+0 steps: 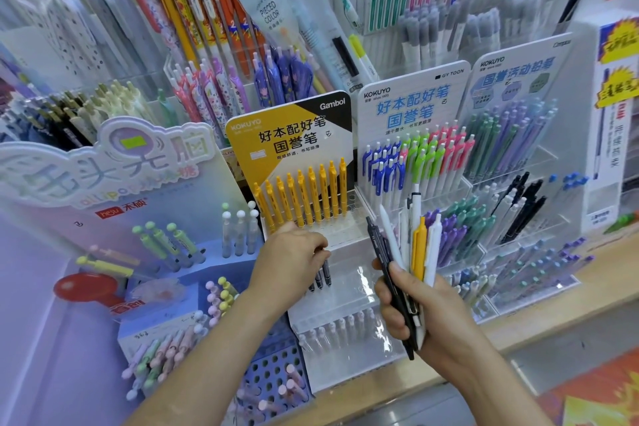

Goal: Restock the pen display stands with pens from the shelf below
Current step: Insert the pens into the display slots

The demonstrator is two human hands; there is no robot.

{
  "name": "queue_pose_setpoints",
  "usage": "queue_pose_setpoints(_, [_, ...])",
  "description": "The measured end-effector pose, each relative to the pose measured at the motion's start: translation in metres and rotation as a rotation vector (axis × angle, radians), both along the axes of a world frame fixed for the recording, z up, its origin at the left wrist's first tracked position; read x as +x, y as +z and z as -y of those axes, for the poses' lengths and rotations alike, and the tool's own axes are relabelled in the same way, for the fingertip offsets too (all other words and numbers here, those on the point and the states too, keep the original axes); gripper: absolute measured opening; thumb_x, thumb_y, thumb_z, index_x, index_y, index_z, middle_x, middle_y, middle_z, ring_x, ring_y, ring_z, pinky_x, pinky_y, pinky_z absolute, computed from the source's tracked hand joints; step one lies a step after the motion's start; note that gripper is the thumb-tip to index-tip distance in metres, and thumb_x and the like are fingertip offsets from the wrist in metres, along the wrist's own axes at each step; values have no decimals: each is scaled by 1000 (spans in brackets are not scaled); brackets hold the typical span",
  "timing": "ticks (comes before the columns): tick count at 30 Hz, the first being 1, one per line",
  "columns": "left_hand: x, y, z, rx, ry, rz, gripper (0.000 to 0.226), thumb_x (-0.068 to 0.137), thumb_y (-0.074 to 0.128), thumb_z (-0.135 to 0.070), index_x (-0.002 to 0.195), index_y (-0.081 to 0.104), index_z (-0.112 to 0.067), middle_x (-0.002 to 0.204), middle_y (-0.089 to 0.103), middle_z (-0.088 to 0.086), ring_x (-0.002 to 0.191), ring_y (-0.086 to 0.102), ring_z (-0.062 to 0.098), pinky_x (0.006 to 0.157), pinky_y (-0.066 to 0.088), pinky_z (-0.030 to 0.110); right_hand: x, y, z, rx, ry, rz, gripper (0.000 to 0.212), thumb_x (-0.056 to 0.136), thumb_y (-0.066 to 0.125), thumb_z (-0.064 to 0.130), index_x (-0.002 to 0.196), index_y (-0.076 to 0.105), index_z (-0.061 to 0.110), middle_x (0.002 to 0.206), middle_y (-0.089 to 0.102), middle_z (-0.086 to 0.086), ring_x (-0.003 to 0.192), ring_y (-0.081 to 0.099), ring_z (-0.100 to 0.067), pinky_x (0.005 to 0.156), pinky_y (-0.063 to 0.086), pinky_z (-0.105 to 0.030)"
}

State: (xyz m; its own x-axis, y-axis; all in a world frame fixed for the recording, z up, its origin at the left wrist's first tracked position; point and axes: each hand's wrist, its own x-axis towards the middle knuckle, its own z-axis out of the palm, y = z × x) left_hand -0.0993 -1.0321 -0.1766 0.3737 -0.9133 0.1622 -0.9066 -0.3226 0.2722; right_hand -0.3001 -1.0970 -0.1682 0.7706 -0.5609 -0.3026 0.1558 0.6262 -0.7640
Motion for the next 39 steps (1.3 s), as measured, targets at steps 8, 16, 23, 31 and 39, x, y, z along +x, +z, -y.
queue_pose_setpoints(8, [-37,55,-7,-297,84,-1172,35,74,69,-36,105,70,-21,80,73,-4,73,66,5,70,54,21,3,4,-3,-104,37,-24,28,85,71,24,92,53,4,70,53,-15,45,44,-18,40,36,-24])
queue_pose_setpoints(16, [-36,52,-9,-335,70,-1414,38,63,77,-23,99,70,-12,89,74,14,78,70,22,70,55,28,3,8,-5,-46,84,14,22,82,70,23,97,63,9,68,51,-14,43,42,-16,38,35,-22])
queue_pose_setpoints(23, [-31,65,-11,-350,21,-1281,18,65,76,-16,82,79,-21,78,74,5,73,69,16,70,57,28,2,3,0,-65,40,-36,30,85,70,20,104,55,3,66,53,-15,40,41,-16,36,31,-20])
queue_pose_setpoints(31, [1,71,-11,-474,182,-796,27,73,78,-3,75,73,-29,70,72,-15,69,67,1,68,53,14,-15,0,25,-109,-180,-162,20,81,62,23,84,53,5,60,45,-6,39,30,-11,36,23,-20])
queue_pose_setpoints(39, [-6,28,-5,-254,198,-536,15,76,80,-18,88,77,-27,78,67,-25,77,62,-6,75,50,11,-10,-6,20,-113,-145,-182,17,94,56,16,83,47,8,60,47,-5,42,30,-12,38,24,-21])
